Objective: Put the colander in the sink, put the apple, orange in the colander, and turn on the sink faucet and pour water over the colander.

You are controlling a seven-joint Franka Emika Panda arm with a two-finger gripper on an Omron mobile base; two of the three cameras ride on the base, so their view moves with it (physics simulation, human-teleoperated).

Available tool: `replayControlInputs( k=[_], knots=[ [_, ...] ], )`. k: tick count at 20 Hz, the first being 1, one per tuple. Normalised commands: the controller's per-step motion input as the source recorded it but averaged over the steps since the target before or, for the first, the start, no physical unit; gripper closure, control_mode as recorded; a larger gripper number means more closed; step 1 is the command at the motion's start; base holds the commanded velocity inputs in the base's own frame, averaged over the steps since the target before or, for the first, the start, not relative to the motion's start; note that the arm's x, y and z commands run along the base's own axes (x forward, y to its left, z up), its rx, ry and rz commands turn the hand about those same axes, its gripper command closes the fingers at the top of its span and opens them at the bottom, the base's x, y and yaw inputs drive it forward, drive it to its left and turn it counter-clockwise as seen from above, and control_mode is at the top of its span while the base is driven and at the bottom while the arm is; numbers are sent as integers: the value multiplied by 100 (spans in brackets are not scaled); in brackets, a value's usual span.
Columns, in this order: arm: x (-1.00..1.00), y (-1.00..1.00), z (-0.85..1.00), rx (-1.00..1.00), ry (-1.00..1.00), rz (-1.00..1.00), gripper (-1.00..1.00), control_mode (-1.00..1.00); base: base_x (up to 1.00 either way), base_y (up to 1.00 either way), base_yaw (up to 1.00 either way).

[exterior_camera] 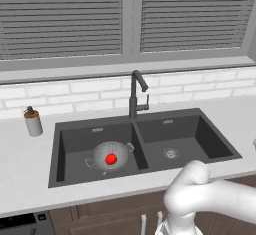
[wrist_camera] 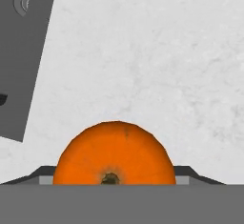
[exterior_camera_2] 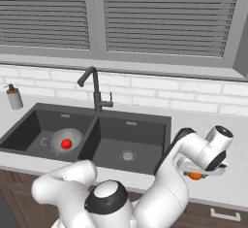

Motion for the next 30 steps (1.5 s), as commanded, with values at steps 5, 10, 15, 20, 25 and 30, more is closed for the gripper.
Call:
replayControlInputs(
  k=[5,10,15,20,25,30],
  knots=[
    [-20,92,97,0,-7,0,100,-100,0,0,0],
    [-11,100,91,-4,-3,0,100,-100,0,0,0],
    [-16,100,51,-14,0,2,100,-100,0,0,0],
    [-22,100,22,-21,0,2,100,-100,0,0,0],
    [-14,100,5,-19,0,1,100,-100,0,0,0],
    [-1,100,2,-12,0,1,100,-100,0,0,0]
  ],
)
